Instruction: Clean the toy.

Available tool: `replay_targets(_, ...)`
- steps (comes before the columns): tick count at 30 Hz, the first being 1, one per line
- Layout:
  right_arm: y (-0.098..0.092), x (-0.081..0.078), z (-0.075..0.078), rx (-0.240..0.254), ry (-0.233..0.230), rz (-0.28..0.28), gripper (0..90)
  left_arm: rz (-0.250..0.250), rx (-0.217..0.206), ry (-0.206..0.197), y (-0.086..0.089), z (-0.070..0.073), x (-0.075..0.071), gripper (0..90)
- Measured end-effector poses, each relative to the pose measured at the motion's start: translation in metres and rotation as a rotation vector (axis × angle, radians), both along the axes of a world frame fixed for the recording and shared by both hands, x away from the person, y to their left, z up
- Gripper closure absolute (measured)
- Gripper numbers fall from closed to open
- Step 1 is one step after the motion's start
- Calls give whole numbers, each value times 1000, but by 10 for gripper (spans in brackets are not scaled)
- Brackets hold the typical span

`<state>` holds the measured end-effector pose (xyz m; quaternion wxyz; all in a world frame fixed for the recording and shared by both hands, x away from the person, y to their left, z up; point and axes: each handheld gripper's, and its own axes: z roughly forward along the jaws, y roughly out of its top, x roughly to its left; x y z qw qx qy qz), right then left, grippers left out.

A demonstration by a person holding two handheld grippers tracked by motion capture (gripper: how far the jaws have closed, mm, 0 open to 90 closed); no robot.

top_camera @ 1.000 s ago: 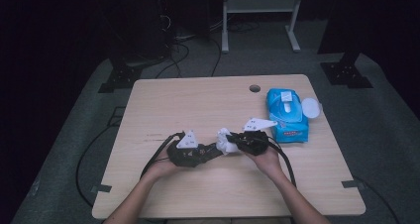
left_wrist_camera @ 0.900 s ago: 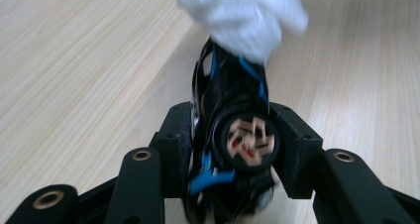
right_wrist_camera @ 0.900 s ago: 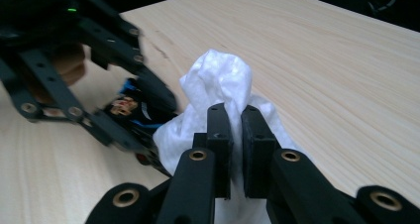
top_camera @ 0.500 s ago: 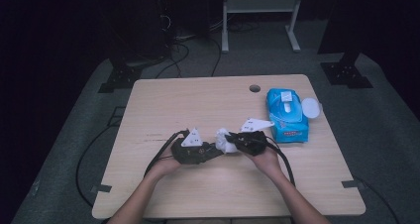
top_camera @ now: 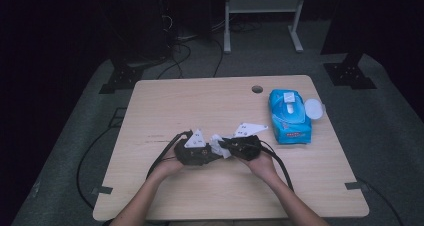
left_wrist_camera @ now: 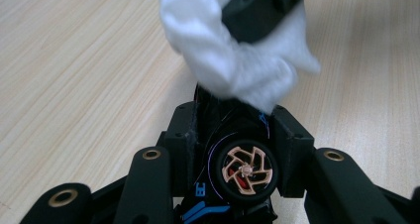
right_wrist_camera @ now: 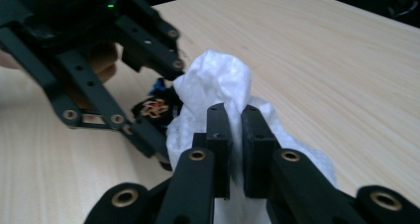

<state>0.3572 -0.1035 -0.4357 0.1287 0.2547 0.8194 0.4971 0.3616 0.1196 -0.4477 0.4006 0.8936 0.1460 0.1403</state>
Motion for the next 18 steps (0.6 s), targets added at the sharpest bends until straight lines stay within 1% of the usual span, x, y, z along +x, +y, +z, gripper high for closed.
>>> replay_targets(2,1,-1,0,-3,2,8,836,1,1,-1,0,0,0,592)
replay_targets(4,-3,0,1,-11,-4,0,836,1,1,-1,0,0,0,592)
replay_targets(6,-10,0,2,-43,-40,-35,836,2,-1,-2,0,0,-1,592)
replay_targets(7,-15,2,2,-55,-50,-52,837,1,0,-2,0,0,0,592)
replay_targets(9,-26,5,2,-56,-51,-84,837,0,-1,-2,-1,0,0,592)
replay_targets(10,-32,6,2,-40,-44,-97,837,-1,0,-3,-1,0,0,593)
replay_targets(11,-37,7,2,-35,-40,-110,837,-1,1,-3,-1,0,0,592)
replay_targets(14,-50,9,1,-45,-40,-153,838,-2,5,-3,-1,0,0,593)
replay_targets(16,-59,11,-2,-36,-14,-172,838,-3,5,-1,-1,0,0,593)
replay_targets(18,-63,12,-7,-28,9,-182,837,-4,9,-3,-1,1,1,593)
